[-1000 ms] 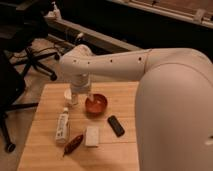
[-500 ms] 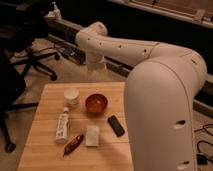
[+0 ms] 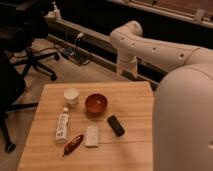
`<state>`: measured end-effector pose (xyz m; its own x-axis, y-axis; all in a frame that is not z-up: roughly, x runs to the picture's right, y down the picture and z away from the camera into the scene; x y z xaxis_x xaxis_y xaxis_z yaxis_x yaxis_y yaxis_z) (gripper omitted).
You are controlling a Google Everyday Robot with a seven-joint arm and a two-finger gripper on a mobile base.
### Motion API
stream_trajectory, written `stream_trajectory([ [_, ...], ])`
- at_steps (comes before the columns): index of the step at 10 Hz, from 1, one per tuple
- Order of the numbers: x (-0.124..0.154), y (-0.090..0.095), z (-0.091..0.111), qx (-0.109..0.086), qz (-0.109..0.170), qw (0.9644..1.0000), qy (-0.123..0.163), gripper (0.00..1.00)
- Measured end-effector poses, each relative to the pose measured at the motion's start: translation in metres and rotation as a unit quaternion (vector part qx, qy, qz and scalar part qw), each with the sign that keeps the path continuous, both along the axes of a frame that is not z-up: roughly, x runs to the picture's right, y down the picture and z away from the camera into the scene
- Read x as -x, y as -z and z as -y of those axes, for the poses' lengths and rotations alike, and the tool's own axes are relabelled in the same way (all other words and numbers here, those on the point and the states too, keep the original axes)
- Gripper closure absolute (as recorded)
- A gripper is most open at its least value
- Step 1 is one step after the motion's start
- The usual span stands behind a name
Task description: Move the arm in a circular motion
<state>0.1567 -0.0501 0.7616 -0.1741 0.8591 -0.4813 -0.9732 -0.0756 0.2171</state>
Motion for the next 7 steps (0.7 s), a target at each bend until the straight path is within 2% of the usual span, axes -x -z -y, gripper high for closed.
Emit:
stream_trajectory([
  [1, -0.025, 0.013, -0.031, 0.012, -0.019, 0.9996, -0.015, 0.35],
  [2, -0.033, 0.020, -0.050, 0.019, -0.025, 0.9993, -0.021, 0.35],
  [3, -0.034, 0.032, -0.083, 0.032, -0.028, 0.9989, -0.022, 0.35],
  [4, -0.028, 0.040, -0.106, 0.041, -0.024, 0.9988, -0.011, 0.35],
  [5, -0.001, 0.047, -0.126, 0.052, -0.003, 0.9985, 0.014, 0.35],
  [6, 0.030, 0.052, -0.137, 0.058, 0.021, 0.9973, 0.040, 0.35],
  [7, 0.083, 0.063, -0.153, 0.065, 0.064, 0.9926, 0.080, 0.35],
])
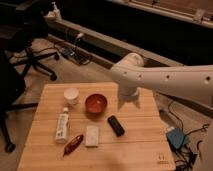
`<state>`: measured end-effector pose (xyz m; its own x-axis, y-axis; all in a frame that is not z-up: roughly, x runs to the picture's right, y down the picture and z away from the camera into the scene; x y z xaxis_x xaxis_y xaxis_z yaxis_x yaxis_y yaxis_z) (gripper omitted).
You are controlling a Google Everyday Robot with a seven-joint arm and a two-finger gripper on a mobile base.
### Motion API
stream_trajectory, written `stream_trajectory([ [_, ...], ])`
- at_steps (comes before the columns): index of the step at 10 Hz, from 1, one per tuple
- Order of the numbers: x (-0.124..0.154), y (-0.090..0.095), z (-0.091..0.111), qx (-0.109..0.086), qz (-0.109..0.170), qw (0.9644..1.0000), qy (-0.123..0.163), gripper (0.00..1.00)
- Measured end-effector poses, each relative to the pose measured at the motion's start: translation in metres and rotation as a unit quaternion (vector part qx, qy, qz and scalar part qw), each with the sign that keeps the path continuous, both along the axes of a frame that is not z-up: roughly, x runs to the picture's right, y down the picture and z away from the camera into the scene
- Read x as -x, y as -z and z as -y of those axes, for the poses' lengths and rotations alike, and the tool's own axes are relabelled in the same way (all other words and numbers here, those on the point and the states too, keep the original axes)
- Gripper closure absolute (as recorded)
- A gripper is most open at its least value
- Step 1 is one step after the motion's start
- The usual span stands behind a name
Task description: Move the arm in a circular motion
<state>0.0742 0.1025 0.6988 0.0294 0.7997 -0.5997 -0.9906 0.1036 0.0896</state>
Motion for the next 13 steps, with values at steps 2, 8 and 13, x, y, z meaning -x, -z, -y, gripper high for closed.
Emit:
stream_trajectory([
  [2, 0.075, 0.019, -0.013, 0.008, 0.070, 0.9958, 0.059, 0.35],
  [8, 0.298, 0.032, 0.027, 0.016, 0.273, 0.9286, 0.250, 0.35],
  [13, 0.230, -0.079, 0.199, -0.062, 0.174, 0.9537, 0.237, 0.35],
])
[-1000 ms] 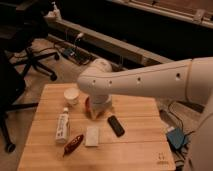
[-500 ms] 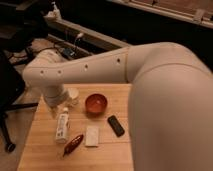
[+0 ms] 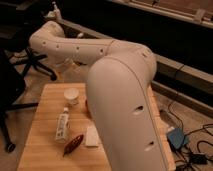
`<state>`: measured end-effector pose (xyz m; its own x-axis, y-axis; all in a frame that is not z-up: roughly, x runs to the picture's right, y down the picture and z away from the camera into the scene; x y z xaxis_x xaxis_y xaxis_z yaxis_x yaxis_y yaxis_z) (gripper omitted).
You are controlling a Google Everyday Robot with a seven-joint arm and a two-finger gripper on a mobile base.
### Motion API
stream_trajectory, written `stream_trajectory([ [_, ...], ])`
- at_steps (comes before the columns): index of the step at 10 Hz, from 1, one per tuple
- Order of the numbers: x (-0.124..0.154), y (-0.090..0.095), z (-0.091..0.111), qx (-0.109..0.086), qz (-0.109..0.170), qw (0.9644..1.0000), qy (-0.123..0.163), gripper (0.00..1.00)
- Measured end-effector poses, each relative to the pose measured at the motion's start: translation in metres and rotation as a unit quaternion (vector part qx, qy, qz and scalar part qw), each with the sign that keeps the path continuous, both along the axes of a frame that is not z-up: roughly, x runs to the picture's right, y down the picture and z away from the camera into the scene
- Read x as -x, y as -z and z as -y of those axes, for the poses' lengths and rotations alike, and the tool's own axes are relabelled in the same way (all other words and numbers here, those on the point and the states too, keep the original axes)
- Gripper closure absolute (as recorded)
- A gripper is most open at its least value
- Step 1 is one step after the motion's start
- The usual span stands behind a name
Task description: Move the arm in a circular motion
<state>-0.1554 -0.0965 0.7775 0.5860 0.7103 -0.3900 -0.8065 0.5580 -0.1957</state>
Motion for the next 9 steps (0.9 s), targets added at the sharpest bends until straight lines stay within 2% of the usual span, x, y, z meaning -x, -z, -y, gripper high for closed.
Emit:
stream_trajectory([
  [1, -0.042, -0.016, 0.021, -0.011, -0.031, 0.9989, -0.033, 0.35],
  [2, -0.087, -0.026, 0.033, -0.017, -0.062, 0.9954, -0.071, 0.35],
  [3, -0.130, -0.031, 0.036, -0.018, -0.092, 0.9898, -0.107, 0.35],
  [4, -0.182, -0.033, 0.031, -0.016, -0.126, 0.9799, -0.154, 0.35],
  [5, -0.228, -0.029, 0.018, -0.013, -0.156, 0.9681, -0.196, 0.35],
  [6, -0.263, -0.023, 0.004, -0.009, -0.179, 0.9570, -0.228, 0.35],
  [7, -0.313, -0.009, -0.028, 0.000, -0.215, 0.9373, -0.275, 0.35],
  [8, -0.348, 0.007, -0.061, 0.010, -0.244, 0.9200, -0.306, 0.35],
  [9, -0.372, 0.023, -0.093, 0.018, -0.267, 0.9072, -0.325, 0.35],
])
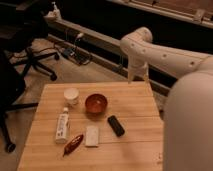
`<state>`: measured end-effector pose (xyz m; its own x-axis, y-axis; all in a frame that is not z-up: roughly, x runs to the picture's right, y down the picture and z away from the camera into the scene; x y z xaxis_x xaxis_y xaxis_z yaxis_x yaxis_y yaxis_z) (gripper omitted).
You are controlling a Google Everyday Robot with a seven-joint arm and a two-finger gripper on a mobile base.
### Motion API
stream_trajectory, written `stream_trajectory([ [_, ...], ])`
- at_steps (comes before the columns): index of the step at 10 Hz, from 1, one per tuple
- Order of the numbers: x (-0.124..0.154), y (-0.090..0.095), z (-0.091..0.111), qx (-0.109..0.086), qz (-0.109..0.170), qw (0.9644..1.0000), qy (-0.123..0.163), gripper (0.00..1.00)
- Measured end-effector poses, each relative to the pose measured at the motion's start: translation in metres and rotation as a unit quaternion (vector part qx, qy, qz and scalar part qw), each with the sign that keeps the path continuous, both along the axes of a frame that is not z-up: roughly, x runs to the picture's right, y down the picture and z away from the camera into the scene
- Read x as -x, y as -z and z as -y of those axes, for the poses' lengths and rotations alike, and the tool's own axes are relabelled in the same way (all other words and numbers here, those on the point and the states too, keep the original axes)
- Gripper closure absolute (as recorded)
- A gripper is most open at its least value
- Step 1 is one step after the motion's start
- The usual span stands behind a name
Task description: Move the arm in a circular motion
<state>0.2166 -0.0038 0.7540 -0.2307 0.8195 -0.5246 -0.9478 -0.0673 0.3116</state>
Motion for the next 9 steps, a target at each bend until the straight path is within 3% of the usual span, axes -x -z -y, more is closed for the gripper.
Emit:
stream_trajectory([
  [1, -0.009, 0.020, -0.040, 0.014, -0.014, 0.9997, -0.014, 0.35],
  [2, 0.009, 0.049, -0.094, 0.034, -0.009, 0.9994, -0.002, 0.35],
  [4, 0.052, 0.076, -0.140, 0.048, 0.024, 0.9976, 0.044, 0.35],
  [5, 0.083, 0.090, -0.163, 0.055, 0.052, 0.9938, 0.081, 0.35],
  [7, 0.137, 0.106, -0.187, 0.059, 0.104, 0.9825, 0.142, 0.35],
  [9, 0.210, 0.116, -0.193, 0.055, 0.176, 0.9583, 0.218, 0.35],
])
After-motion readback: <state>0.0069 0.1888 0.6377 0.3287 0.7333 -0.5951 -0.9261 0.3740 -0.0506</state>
